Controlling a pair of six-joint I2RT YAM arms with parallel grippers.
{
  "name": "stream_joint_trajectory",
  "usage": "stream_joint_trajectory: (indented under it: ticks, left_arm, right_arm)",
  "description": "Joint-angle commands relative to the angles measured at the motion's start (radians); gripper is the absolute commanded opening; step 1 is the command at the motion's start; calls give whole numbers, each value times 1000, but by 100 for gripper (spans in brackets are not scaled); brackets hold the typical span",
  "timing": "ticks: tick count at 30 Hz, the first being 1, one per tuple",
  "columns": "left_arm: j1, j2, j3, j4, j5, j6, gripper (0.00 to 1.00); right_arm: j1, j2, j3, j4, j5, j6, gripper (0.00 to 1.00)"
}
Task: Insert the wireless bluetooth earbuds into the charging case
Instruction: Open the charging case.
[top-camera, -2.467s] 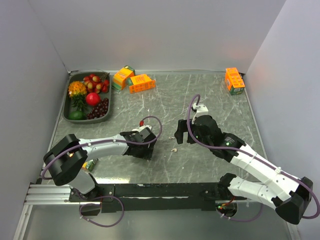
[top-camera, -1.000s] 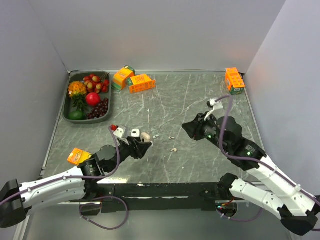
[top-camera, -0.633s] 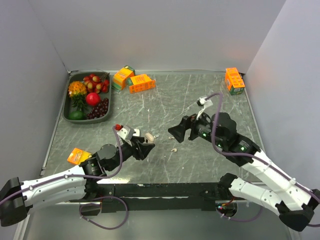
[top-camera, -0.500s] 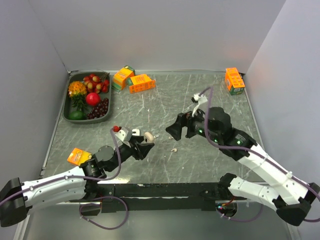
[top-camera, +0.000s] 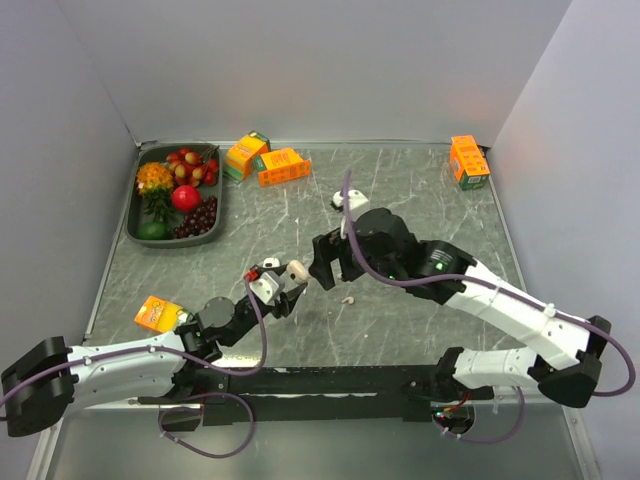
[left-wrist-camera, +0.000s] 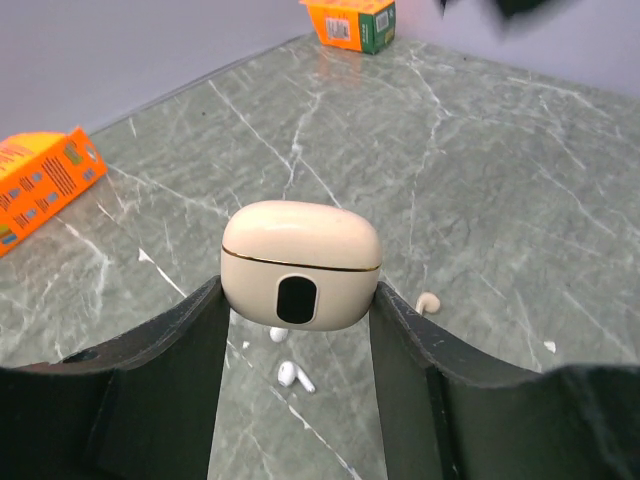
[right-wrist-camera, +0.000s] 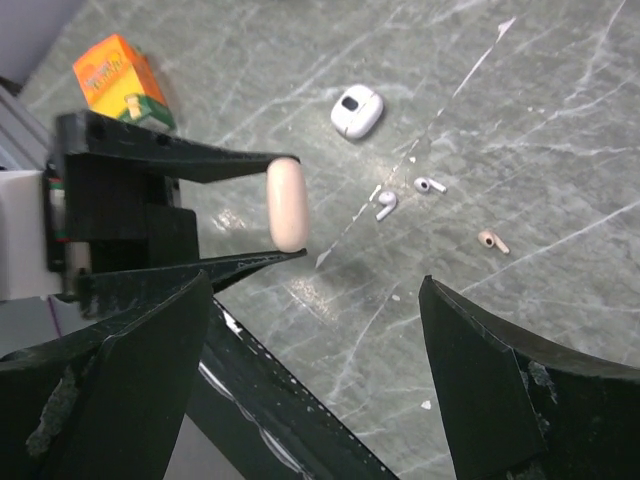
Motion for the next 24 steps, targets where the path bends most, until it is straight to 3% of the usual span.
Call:
stream_joint_trajectory:
  ticks: [1, 24]
  left_arm:
    - [-8, -3, 65, 69, 0, 82, 1]
    - [-71, -58, 62, -38, -15, 52, 1]
  right_arm:
    - [20, 27, 23, -40, 46, -21, 92]
    - [30, 201, 83, 18, -42, 4, 93]
